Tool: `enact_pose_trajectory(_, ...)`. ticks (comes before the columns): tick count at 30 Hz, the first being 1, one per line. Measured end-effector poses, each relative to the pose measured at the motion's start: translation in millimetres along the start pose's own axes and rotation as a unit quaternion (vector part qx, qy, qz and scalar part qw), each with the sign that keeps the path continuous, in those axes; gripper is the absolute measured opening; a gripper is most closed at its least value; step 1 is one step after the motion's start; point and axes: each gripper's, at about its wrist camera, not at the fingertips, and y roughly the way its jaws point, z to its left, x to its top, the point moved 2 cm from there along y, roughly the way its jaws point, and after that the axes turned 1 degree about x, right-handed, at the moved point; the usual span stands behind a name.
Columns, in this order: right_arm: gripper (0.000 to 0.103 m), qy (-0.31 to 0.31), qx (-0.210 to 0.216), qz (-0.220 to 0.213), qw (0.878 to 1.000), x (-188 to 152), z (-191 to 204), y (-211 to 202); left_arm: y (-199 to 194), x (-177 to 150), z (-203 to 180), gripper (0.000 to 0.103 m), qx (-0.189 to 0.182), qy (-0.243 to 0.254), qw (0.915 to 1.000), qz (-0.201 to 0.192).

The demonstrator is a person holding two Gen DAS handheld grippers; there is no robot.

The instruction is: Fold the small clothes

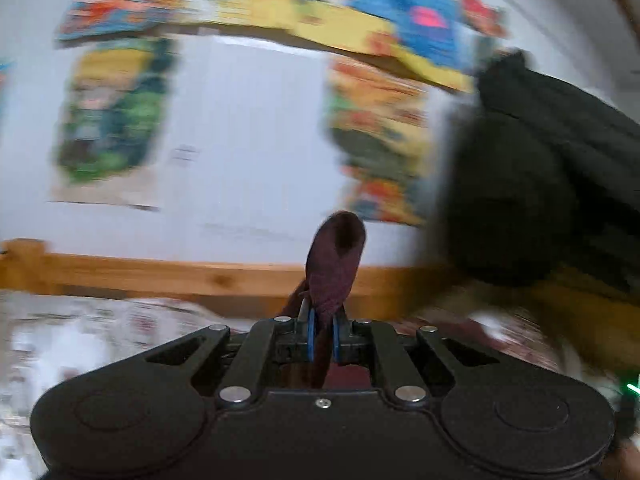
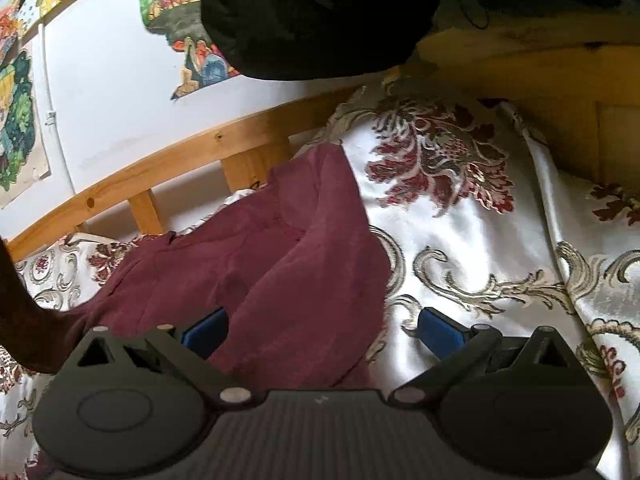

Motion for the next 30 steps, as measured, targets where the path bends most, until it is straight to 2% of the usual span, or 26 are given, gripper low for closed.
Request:
enact_pose_trajectory(4,0.103,0.015,-0.011,0.004,1.000,-1,-10,2,10,-26,-49,0.008,-0.093,0.030,0.9940,0.049)
enact_pose_trajectory(7,0.103,0.027,-0.017,0.005,0.999,-1,-16,3,15,-55,-74,0.008,-0.134,0.052,0.9853,0.093)
enact_pose_trajectory(11,0.103,0.031,-0.017,0.005,0.999,-1,-18,4,14,-89,-80,0.009,-0.151,0.036,0.9772,0.145)
enact_pose_trajectory(17,0.103,0.030,-0.018,0.008,0.999,-3,-18,5,12,-115,-77,0.015,-0.164,0.021,0.9660,0.199)
enact_pose_trajectory(20,0.103,0.027,-0.018,0.009,0.999,-3,-18,5,9,-121,-73,0.025,-0.175,0.008,0.9576,0.228)
enact_pose_trajectory(22,0.103,0.024,-0.018,0.009,1.000,-2,-16,4,6,-127,-72,0.041,-0.183,-0.003,0.9493,0.255)
enact_pose_trajectory(23,0.103,0.021,-0.017,0.009,1.000,-2,-15,4,3,-129,-72,0.045,-0.187,-0.005,0.9462,0.264)
enact_pose_trajectory(25,0.103,0.014,-0.014,0.009,1.000,0,-10,1,-6,-134,-73,0.063,-0.197,-0.004,0.9394,0.281)
enact_pose_trajectory(30,0.103,-0.020,0.003,-0.002,1.000,12,8,-12,-33,-140,-63,0.085,-0.179,0.020,0.9405,0.288)
